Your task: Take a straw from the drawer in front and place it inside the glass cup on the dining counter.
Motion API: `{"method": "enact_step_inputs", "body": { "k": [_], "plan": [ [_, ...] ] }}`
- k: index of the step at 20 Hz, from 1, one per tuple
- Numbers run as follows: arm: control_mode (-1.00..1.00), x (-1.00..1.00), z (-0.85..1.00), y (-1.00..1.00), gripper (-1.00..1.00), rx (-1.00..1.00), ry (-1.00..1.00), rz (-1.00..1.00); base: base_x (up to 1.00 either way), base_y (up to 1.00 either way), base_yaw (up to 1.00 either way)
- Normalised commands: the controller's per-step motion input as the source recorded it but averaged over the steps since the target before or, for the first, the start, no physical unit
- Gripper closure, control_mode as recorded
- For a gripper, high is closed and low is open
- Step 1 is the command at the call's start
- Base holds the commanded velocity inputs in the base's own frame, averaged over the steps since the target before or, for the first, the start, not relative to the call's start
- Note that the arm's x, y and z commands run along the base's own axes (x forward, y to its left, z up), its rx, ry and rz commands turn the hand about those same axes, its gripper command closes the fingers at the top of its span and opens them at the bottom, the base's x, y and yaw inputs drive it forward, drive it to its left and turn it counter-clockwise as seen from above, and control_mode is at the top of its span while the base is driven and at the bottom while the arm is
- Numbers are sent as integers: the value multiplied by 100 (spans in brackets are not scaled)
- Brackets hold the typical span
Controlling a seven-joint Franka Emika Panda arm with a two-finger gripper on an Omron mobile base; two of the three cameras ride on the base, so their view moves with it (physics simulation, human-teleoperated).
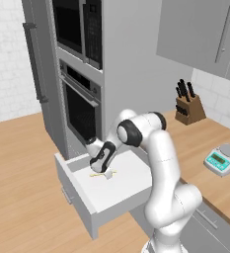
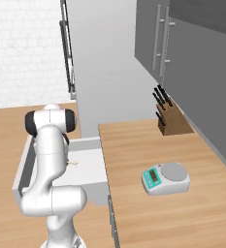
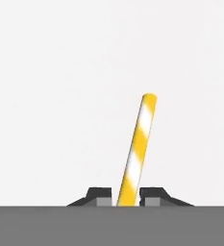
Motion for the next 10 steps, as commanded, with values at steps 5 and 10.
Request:
{"method": "enact_step_inputs", "body": {
  "k": [5, 10],
  "plan": [
    [-100, -32, 3, 0, 100, 0, -11, 0, 0, 0, 0],
    [-100, -19, 58, 0, 100, 0, 0, 0, 0, 0, 0]
  ]
}}
